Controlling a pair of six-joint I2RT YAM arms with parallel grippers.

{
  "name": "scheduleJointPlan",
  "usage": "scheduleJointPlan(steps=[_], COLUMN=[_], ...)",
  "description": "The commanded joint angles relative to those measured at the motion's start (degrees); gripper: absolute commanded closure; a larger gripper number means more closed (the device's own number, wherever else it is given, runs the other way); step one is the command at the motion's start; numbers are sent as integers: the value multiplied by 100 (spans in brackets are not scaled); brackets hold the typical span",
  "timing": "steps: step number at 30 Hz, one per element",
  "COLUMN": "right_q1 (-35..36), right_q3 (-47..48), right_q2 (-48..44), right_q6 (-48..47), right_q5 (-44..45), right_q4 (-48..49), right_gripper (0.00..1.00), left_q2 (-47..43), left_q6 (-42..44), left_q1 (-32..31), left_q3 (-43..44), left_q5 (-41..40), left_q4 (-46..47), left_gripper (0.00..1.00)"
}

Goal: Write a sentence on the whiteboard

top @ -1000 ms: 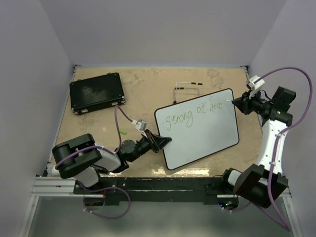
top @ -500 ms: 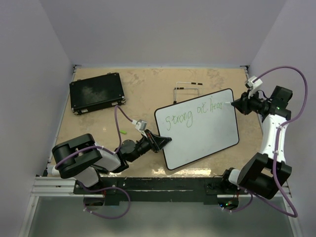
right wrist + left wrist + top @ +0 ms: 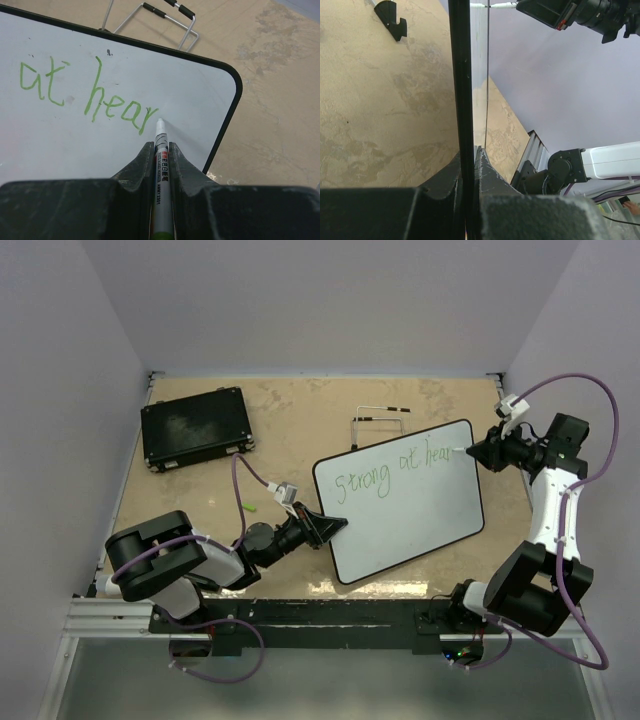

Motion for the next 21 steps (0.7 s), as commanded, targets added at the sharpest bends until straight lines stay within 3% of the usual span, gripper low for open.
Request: scheduleJointPlan(steps=[1, 21], right_q1=[85, 129], right_q3=[0, -150], right_q2=[3, 12], right_q6=[114, 694], right_q5=[-118, 567], right_q4=[273, 1002], right_gripper=[100, 100], left_q2=[108, 178], left_q6=[826, 817], left_q1=[-1, -1], left_q3=[-108, -116], left_q5=[276, 311], left_q4=[326, 352], left_gripper=[100, 100])
